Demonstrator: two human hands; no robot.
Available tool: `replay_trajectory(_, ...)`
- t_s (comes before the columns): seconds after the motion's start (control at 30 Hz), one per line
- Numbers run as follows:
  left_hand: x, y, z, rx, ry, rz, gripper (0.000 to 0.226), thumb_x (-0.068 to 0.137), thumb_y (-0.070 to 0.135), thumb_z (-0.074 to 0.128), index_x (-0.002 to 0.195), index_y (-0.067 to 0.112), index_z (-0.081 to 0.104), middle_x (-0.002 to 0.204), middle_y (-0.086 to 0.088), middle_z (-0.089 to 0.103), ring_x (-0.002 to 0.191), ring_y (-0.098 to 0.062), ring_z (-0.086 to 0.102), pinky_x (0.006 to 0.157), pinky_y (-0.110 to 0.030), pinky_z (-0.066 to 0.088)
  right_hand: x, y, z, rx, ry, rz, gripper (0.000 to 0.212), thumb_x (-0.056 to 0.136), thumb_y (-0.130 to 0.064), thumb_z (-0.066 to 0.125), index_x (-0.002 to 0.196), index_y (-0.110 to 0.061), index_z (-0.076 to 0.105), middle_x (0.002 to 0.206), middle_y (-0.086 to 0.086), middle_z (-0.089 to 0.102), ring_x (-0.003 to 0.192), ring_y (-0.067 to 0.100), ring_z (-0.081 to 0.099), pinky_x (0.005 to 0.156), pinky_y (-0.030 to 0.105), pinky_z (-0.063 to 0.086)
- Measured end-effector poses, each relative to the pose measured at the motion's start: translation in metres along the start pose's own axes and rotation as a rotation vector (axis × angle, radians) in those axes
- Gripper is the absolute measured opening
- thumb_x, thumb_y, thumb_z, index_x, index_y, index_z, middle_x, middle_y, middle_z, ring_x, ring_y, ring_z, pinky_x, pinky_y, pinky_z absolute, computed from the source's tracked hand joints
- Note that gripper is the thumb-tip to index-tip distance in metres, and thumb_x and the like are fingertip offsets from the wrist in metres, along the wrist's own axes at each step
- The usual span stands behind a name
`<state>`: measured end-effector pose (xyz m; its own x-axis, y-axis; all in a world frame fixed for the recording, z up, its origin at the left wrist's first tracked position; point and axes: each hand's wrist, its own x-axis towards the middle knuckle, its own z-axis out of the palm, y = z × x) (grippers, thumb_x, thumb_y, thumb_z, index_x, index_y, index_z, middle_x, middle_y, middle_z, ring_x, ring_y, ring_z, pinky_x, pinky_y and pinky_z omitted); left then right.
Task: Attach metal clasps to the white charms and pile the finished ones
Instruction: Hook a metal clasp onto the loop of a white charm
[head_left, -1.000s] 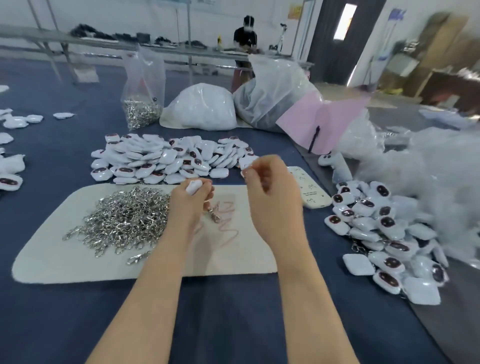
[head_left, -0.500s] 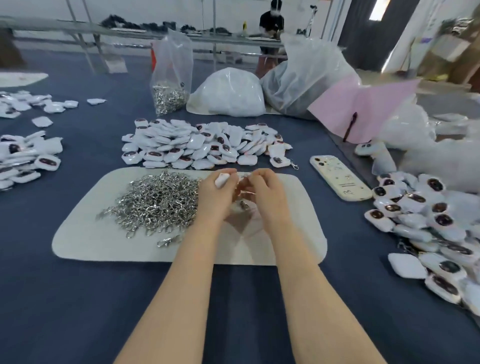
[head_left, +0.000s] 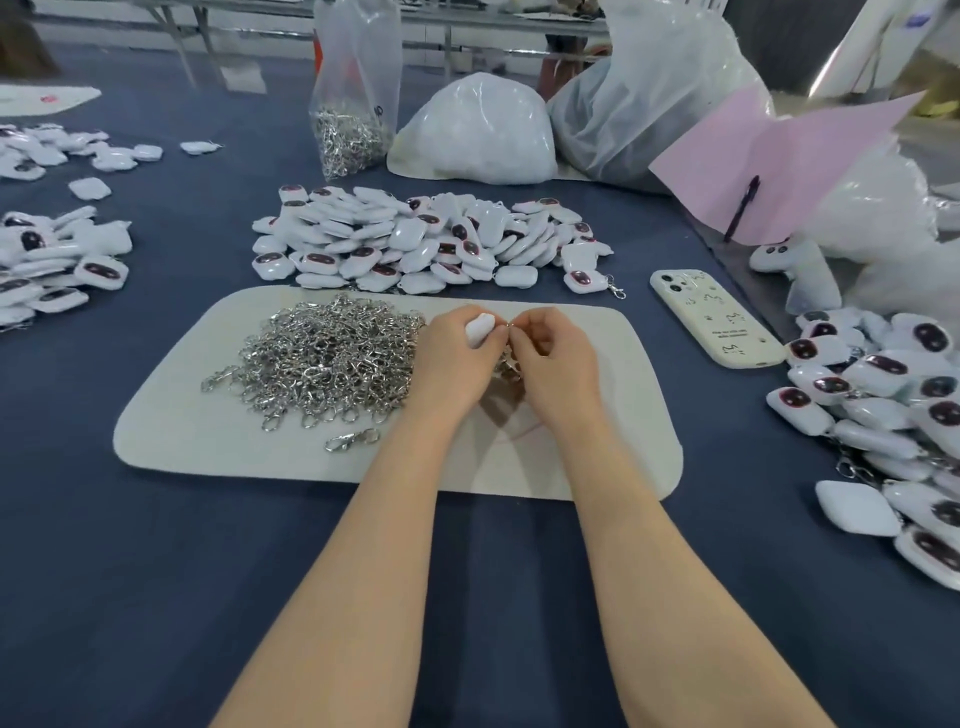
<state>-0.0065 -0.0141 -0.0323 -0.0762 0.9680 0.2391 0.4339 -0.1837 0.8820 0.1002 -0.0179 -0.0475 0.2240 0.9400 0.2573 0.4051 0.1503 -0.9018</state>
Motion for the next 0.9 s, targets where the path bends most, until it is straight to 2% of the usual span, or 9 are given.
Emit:
replay_trajectory(0.1, -0.0014, -0.0015, 0.001, 0.041, -0.014, 0.008, 0.01, 0.086, 0.015, 0.063, 0.088, 0.007, 0.069, 0.084, -0.008, 0.068, 0.08, -0.025, 0.062, 0.073, -0.033, 0.049, 0.0, -0.0004, -0.0001, 0.001, -0.012, 0.009, 0.01, 0.09, -0.012, 0.058, 0.09, -0.019, 0.065, 0.085, -0.008, 0.066, 0.085, 0.011, 0.062, 0.081, 0.024, 0.049)
replay_trajectory(0.17, -0.0018, -0.0018, 0.0017, 0.052, -0.014, 0.023, 0.011, 0.087, 0.016, 0.062, 0.087, 0.008, 0.069, 0.083, -0.008, 0.068, 0.08, -0.025, 0.061, 0.072, -0.033, 0.047, -0.0002, -0.0008, -0.0002, 0.009, -0.01, 0.012, 0.011, 0.09, -0.012, 0.057, 0.093, -0.016, 0.067, 0.089, -0.005, 0.068, 0.088, 0.013, 0.063, 0.083, 0.027, 0.05)
replay_trajectory(0.27, -0.0012, -0.001, 0.0033, -0.026, 0.02, -0.015, 0.009, 0.086, 0.015, 0.061, 0.085, 0.008, 0.068, 0.079, -0.007, 0.067, 0.074, -0.024, 0.06, 0.07, -0.033, 0.048, -0.0007, -0.0004, -0.0005, 0.047, 0.009, 0.018, 0.01, 0.089, -0.012, 0.058, 0.094, -0.018, 0.066, 0.087, -0.007, 0.066, 0.086, 0.011, 0.063, 0.081, 0.023, 0.05)
replay_trajectory(0.4, 0.0004, -0.0007, 0.0039, -0.187, 0.036, -0.107, 0.012, 0.085, 0.012, 0.062, 0.076, 0.019, 0.065, 0.066, 0.004, 0.06, 0.063, -0.015, 0.056, 0.063, -0.031, 0.047, -0.001, -0.0004, 0.0007, 0.06, 0.039, 0.017, 0.013, 0.087, -0.014, 0.062, 0.081, -0.026, 0.058, 0.076, -0.016, 0.061, 0.073, -0.001, 0.058, 0.067, 0.008, 0.045)
replay_trajectory(0.53, -0.0006, -0.0003, 0.004, -0.173, 0.038, -0.072, 0.011, 0.085, 0.012, 0.063, 0.077, 0.019, 0.065, 0.066, 0.011, 0.059, 0.063, -0.011, 0.055, 0.066, -0.033, 0.048, -0.0016, -0.0011, 0.0013, 0.062, 0.057, 0.008, 0.02, 0.085, -0.012, 0.063, 0.076, -0.028, 0.055, 0.074, -0.016, 0.059, 0.069, -0.004, 0.056, 0.064, 0.004, 0.042)
replay_trajectory(0.77, -0.0013, -0.0016, 0.0043, -0.095, 0.056, -0.044, 0.006, 0.086, 0.014, 0.063, 0.083, 0.012, 0.068, 0.078, -0.004, 0.066, 0.074, -0.022, 0.06, 0.073, -0.032, 0.05, -0.0008, -0.0017, 0.002, 0.082, 0.052, 0.025, 0.015, 0.084, -0.01, 0.063, 0.078, -0.022, 0.056, 0.072, -0.013, 0.058, 0.065, -0.003, 0.054, 0.059, 0.003, 0.04)
replay_trajectory(0.9, -0.0012, -0.002, 0.0043, -0.063, 0.058, -0.05, 0.013, 0.086, 0.017, 0.062, 0.084, 0.007, 0.069, 0.079, -0.007, 0.067, 0.081, -0.028, 0.063, 0.074, -0.04, 0.054, -0.0005, -0.0011, 0.0019, 0.077, 0.047, -0.005, 0.011, 0.085, -0.009, 0.063, 0.083, -0.018, 0.057, 0.072, -0.013, 0.057, 0.061, -0.01, 0.052, 0.058, 0.003, 0.039)
